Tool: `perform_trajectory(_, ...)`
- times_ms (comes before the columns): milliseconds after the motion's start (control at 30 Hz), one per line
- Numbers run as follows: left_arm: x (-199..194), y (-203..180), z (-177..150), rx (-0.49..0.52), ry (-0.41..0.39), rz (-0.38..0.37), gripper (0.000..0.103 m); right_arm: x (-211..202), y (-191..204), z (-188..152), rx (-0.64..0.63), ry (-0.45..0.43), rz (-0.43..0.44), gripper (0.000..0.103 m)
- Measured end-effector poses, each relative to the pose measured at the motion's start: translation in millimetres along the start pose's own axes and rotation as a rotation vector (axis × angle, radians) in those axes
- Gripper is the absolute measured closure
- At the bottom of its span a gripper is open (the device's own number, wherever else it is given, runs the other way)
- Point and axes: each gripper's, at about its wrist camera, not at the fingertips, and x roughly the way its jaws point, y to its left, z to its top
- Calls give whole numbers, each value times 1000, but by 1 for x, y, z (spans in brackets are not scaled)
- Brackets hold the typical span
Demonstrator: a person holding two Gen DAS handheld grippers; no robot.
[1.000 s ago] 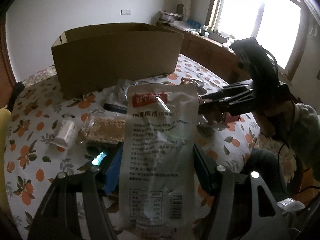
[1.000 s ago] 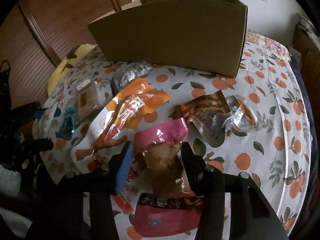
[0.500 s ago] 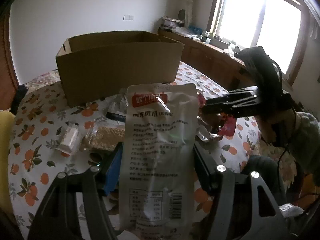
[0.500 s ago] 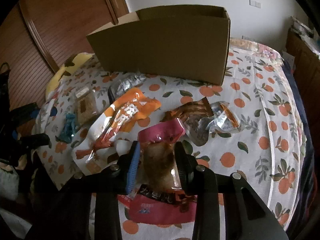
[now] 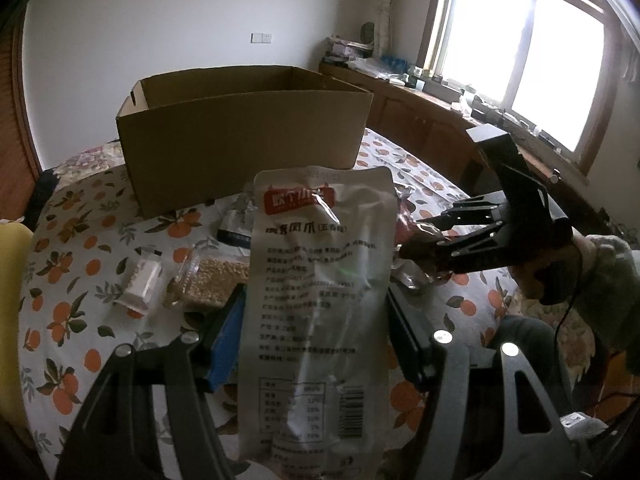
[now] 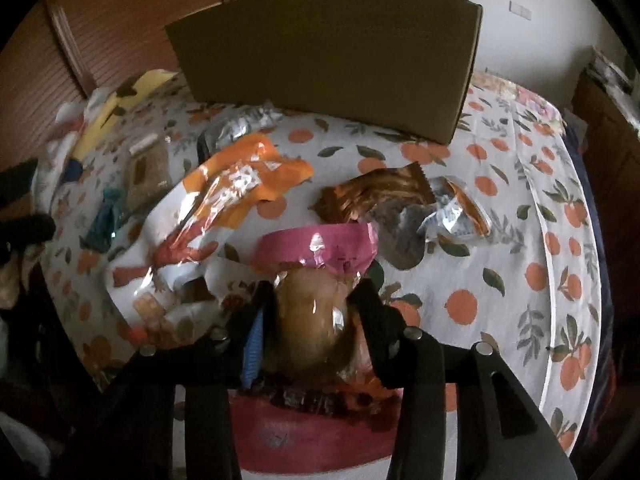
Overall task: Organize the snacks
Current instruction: 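Grasp the white red-label bag with left tool while right tool grasps the pink pastry, then carry the white bag with left tool while right tool carries the pastry over the box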
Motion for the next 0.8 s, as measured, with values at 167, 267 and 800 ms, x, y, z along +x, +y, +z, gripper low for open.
perform_trajectory(167,-2,3,3,-13,-17,9,38,-14,-6,-2,35,-50,14,67)
perform_trajectory(267,-7,6,9,-17,-42,19,38,-29,-1,3,23,-93,21,68)
perform_trajectory(800,-10,35,100,0,-180,110,38,-89,12,100,-76,-293,-1,70)
